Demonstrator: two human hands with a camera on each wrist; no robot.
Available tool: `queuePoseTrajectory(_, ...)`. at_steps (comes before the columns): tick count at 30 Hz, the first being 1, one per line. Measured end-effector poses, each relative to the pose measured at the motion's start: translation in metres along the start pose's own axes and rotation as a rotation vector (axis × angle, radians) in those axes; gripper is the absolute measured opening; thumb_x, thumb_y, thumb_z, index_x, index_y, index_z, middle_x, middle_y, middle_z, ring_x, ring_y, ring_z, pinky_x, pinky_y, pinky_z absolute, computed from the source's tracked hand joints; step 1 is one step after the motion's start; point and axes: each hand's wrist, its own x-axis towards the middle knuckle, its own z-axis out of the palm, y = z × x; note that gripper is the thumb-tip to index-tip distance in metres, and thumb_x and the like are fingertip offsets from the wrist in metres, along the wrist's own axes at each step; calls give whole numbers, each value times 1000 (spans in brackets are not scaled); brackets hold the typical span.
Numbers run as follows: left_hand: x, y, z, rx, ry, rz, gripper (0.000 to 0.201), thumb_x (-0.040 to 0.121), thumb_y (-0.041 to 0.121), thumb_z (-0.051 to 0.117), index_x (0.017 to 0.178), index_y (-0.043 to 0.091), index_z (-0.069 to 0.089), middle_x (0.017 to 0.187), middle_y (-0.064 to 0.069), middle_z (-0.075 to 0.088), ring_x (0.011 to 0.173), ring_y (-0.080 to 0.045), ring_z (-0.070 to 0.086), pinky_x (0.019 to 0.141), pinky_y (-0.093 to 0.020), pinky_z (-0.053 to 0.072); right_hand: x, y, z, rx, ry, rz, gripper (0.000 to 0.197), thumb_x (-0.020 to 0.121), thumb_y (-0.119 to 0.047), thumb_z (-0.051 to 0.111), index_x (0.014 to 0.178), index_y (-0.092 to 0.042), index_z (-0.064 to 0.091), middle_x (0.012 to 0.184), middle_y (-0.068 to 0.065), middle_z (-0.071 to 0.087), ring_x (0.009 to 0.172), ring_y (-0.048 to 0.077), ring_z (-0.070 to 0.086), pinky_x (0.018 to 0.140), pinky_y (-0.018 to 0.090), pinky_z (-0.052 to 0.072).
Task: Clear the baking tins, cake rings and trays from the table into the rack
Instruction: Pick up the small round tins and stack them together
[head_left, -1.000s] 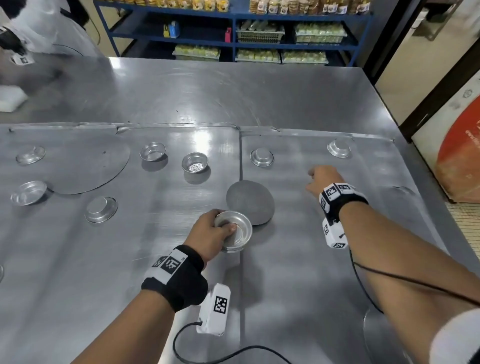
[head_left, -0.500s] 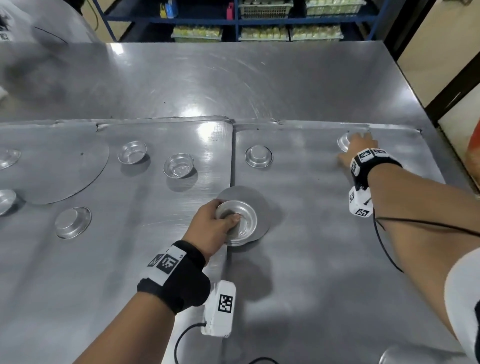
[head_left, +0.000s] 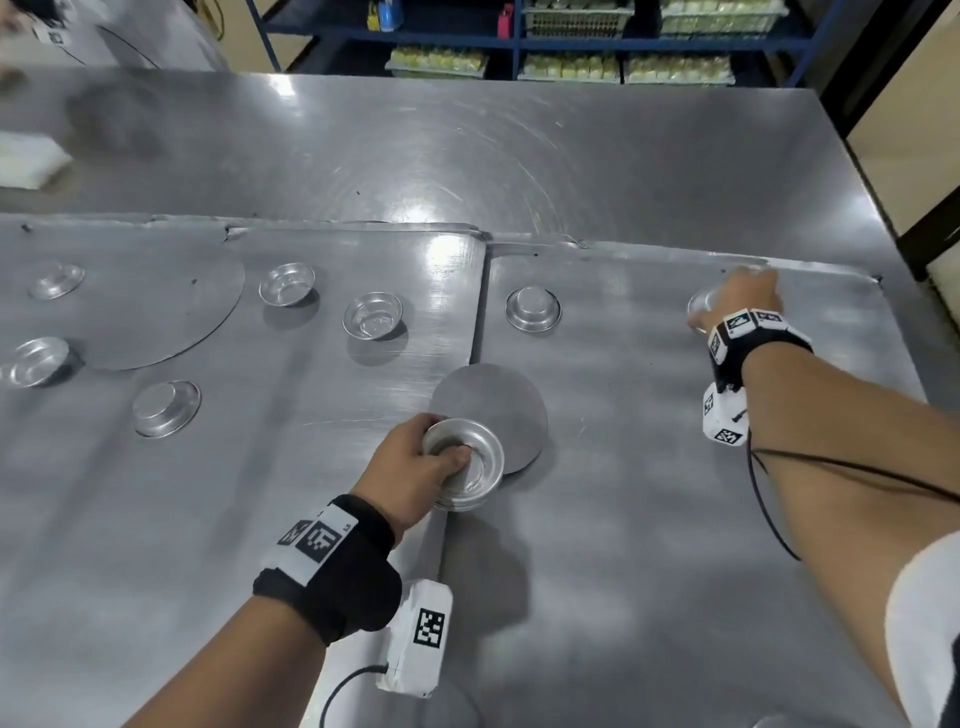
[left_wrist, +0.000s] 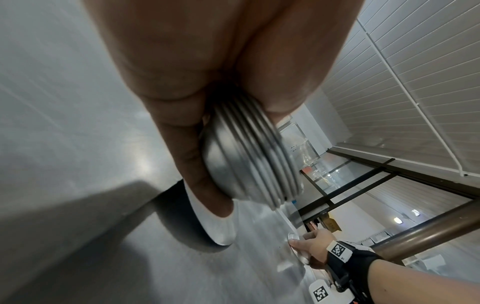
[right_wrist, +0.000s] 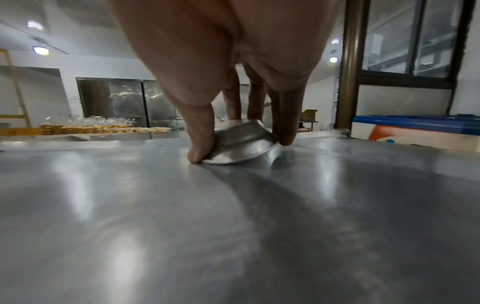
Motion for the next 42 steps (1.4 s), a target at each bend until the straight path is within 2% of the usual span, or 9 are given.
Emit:
queuePoseTrajectory(6,-26,-3,-11,25,9,-13,30,81,11,72,110,6,66,97,-12,72,85,-21,66,76,-30,52,-52,-14,-2,101,1,-94,73,78,-23,78,139,-8,40,149,23,20,123,42,46,106,41,40)
queuePoseTrajectory(16,-73,-6,-54,-9,-39,-48,37,74,16,71,109,4,64,87,-7,67,81,-23,63,72,-36,52,-220,-66,-16,501,3,-305,65,62,-20,88,116,-15,52,124,10,41,92,24,52,87,29,47)
queuePoseTrajectory(22,-92,-20,-94,-34,-70,-61,24,87,1,66,111,4,63,91,-11,64,81,-27,62,72,-47,58,-337,-103,-15,656,-20,-468,66,61,-36,88,115,-22,52,113,-1,46,99,16,52,89,31,50)
queuePoseTrajectory(25,-103,-24,-118,-114,-93,-90,33,73,12,70,105,7,64,87,-9,63,79,-26,61,78,-58,58,-384,-115,-17,780,-24,-543,69,55,-49,86,112,-24,54,112,-5,53,102,14,59,91,31,53)
queuePoseTrajectory(28,-110,-29,-138,-178,-94,-126,37,65,18,67,100,8,67,82,-9,62,76,-27,59,77,-65,57,-421,-120,-18,975,-97,-555,69,57,-36,93,114,-21,55,118,-4,56,107,9,62,94,28,55)
queuePoseTrajectory(31,-114,-36,-157,-250,-79,-125,24,81,27,68,99,10,70,88,-9,68,76,-26,63,67,-47,57,-460,-127,-14,1096,-170,-582,66,59,-25,94,111,-25,54,119,-2,59,110,5,62,99,25,51)
queuePoseTrajectory(33,-115,-42,-167,-267,-91,-101,39,98,44,52,108,12,72,100,-7,75,91,-25,71,79,-40,55,-481,-131,-10,1116,-186,-616,63,60,-20,94,110,-26,55,116,-5,61,110,6,63,99,22,50)
queuePoseTrajectory(36,-120,-46,-180,-246,-124,-66,62,98,61,37,110,13,74,101,-10,77,96,-26,73,91,-43,55,-506,-138,-3,1121,-201,-632,64,60,-16,94,110,-24,56,114,-10,63,109,4,64,98,20,50)
queuePoseTrajectory(42,-125,-50,-195,-271,-93,-51,57,72,56,71,109,13,69,98,-14,76,93,-34,73,92,-55,56,-529,-150,4,1107,-302,-662,64,63,-16,92,116,-24,56,114,-10,67,109,5,66,100,29,52)
